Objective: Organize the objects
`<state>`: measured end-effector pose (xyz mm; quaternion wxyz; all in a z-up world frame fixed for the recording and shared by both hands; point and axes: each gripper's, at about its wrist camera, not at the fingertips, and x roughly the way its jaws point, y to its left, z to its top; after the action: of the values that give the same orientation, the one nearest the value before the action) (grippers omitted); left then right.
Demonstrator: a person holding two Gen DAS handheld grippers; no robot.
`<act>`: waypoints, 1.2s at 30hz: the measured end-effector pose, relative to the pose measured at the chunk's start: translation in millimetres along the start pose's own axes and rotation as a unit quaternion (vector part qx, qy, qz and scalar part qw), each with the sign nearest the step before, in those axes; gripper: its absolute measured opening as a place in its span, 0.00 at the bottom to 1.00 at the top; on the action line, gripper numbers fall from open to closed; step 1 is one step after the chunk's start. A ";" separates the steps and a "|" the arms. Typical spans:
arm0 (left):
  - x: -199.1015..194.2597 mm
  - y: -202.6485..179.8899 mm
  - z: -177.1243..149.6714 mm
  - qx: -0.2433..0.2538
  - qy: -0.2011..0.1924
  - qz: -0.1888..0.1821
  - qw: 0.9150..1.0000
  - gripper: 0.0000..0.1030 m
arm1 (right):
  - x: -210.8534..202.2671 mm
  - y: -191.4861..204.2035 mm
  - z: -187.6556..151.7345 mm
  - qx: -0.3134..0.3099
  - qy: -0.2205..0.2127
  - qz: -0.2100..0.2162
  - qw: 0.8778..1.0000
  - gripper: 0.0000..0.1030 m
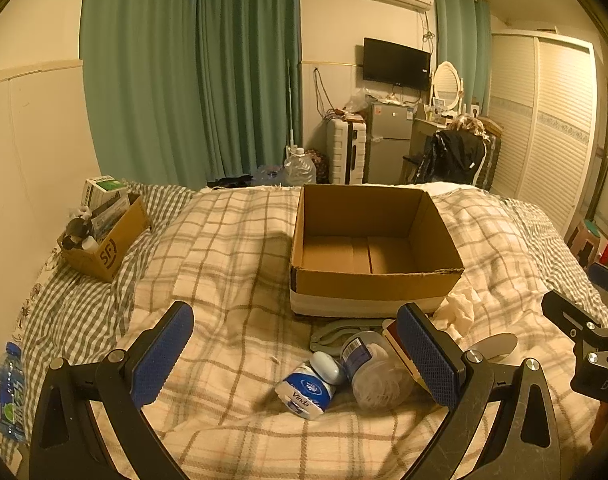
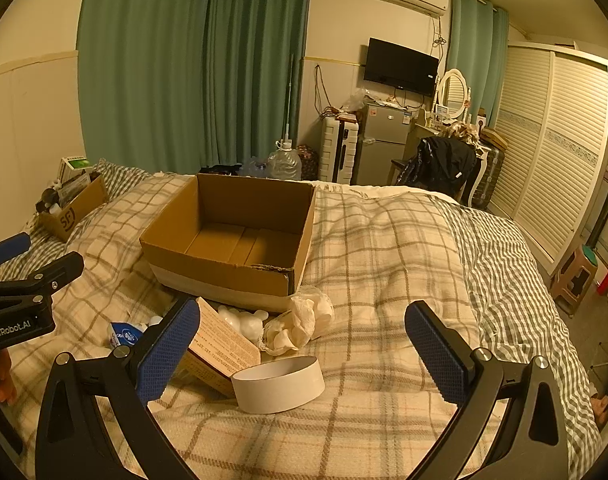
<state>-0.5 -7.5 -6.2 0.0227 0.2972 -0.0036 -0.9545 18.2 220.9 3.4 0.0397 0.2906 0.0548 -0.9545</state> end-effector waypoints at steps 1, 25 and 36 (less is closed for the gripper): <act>0.0 0.1 0.2 0.000 0.000 0.001 1.000 1.00 | 0.0 0.0 0.0 0.000 0.000 0.000 1.000 1.00; 3.8 15.2 6.0 0.002 0.025 0.028 0.999 1.00 | -7.7 19.0 8.7 -0.040 0.003 -0.004 0.999 1.00; 36.7 40.4 -6.4 -0.007 0.103 0.042 0.994 1.00 | 11.3 56.6 30.3 -0.106 0.036 0.035 0.993 1.00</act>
<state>-25.3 -49.5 -31.4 0.0654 0.3930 -0.0072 -0.9172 -1.7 160.4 17.5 0.1013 0.3209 0.1470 -0.9301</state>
